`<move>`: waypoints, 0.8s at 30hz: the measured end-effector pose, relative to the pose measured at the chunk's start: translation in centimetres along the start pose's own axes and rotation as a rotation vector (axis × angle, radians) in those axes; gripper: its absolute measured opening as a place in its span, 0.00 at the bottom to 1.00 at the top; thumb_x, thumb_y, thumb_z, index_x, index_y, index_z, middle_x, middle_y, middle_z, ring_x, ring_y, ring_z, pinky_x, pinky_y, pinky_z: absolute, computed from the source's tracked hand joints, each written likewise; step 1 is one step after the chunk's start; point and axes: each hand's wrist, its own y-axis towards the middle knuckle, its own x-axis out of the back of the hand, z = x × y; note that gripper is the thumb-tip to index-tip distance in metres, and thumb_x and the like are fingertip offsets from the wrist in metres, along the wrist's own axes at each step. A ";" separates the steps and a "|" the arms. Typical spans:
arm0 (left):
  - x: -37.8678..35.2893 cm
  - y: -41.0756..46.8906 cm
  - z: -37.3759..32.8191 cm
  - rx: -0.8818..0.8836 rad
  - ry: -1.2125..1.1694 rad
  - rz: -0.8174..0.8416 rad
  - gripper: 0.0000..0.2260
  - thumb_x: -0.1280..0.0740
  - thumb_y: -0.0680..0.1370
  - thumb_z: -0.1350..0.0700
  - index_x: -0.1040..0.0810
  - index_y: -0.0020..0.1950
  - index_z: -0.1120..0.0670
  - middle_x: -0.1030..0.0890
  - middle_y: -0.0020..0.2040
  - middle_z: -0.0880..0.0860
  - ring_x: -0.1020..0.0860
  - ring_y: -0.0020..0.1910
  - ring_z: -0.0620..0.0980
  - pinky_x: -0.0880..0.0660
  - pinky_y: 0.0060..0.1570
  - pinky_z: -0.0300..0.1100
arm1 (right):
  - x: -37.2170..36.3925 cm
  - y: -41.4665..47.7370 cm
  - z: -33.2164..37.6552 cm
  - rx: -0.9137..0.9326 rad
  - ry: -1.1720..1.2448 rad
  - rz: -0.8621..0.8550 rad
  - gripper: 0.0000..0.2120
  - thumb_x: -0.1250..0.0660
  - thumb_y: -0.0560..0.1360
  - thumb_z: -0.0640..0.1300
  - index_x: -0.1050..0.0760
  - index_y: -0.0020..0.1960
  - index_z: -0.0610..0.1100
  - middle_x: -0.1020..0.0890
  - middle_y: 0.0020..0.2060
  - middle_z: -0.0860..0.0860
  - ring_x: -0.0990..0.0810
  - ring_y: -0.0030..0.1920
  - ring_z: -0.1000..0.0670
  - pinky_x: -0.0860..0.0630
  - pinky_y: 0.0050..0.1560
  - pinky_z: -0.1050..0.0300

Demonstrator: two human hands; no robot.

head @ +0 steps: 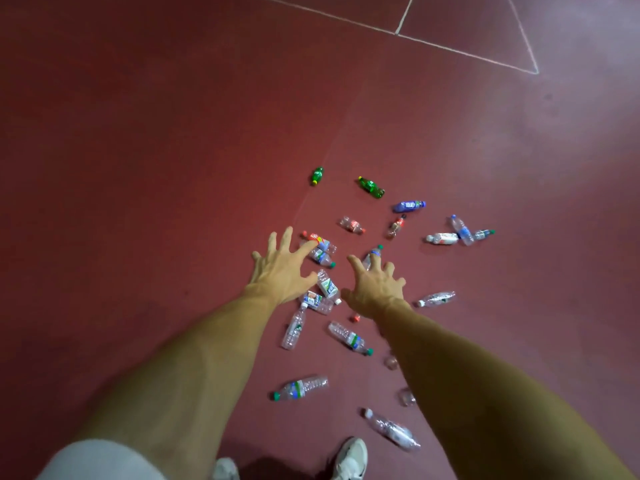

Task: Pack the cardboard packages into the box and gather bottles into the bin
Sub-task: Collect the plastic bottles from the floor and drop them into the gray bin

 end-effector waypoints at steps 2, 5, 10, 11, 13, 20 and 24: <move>-2.1 1.6 0.1 0.006 0.012 -0.004 0.31 0.37 0.78 0.42 0.45 0.78 0.37 0.56 0.81 0.54 0.55 0.79 0.62 0.43 0.71 0.69 | -1.3 2.1 -0.6 0.014 0.006 -0.012 0.34 0.39 0.76 0.64 0.47 0.78 0.58 0.41 0.74 0.44 0.39 0.71 0.35 0.32 0.65 0.35; -6.6 4.6 1.4 0.043 -0.019 -0.009 0.30 0.37 0.78 0.41 0.45 0.78 0.37 0.56 0.82 0.55 0.55 0.79 0.62 0.44 0.71 0.69 | -4.8 5.9 -1.1 0.016 0.023 -0.033 0.33 0.40 0.77 0.64 0.47 0.78 0.58 0.41 0.73 0.43 0.39 0.70 0.35 0.32 0.64 0.35; -17.5 7.4 3.7 0.071 -0.051 0.054 0.31 0.36 0.77 0.40 0.46 0.78 0.35 0.57 0.81 0.54 0.56 0.79 0.61 0.45 0.71 0.69 | -14.5 10.5 -2.1 0.031 -0.025 0.019 0.35 0.36 0.77 0.60 0.49 0.78 0.59 0.43 0.75 0.45 0.40 0.72 0.37 0.33 0.64 0.37; -19.7 8.0 4.3 0.084 -0.059 0.063 0.32 0.36 0.77 0.40 0.46 0.78 0.35 0.57 0.81 0.54 0.56 0.79 0.61 0.45 0.71 0.69 | -16.4 11.4 -2.3 0.038 -0.034 0.027 0.35 0.36 0.77 0.59 0.49 0.78 0.59 0.43 0.75 0.45 0.41 0.72 0.37 0.34 0.64 0.37; -23.9 9.3 5.6 0.097 -0.066 0.074 0.32 0.36 0.77 0.41 0.46 0.78 0.35 0.58 0.81 0.54 0.57 0.79 0.61 0.45 0.71 0.69 | -20.4 13.4 -2.5 0.048 -0.033 0.027 0.35 0.36 0.77 0.59 0.49 0.78 0.60 0.42 0.74 0.45 0.41 0.72 0.37 0.34 0.65 0.37; -41.8 14.6 10.7 0.047 -0.035 0.124 0.34 0.35 0.74 0.34 0.45 0.77 0.33 0.57 0.82 0.52 0.57 0.80 0.58 0.47 0.72 0.67 | -38.9 22.0 -4.0 0.049 0.033 0.045 0.37 0.34 0.75 0.58 0.49 0.78 0.60 0.43 0.75 0.45 0.40 0.71 0.37 0.34 0.64 0.35; -53.6 17.1 13.1 0.020 -0.008 0.171 0.35 0.35 0.73 0.33 0.46 0.77 0.32 0.59 0.82 0.50 0.59 0.80 0.57 0.49 0.73 0.67 | -51.2 25.1 -5.8 0.055 0.030 0.097 0.38 0.35 0.75 0.61 0.51 0.79 0.60 0.47 0.78 0.45 0.44 0.74 0.35 0.36 0.67 0.34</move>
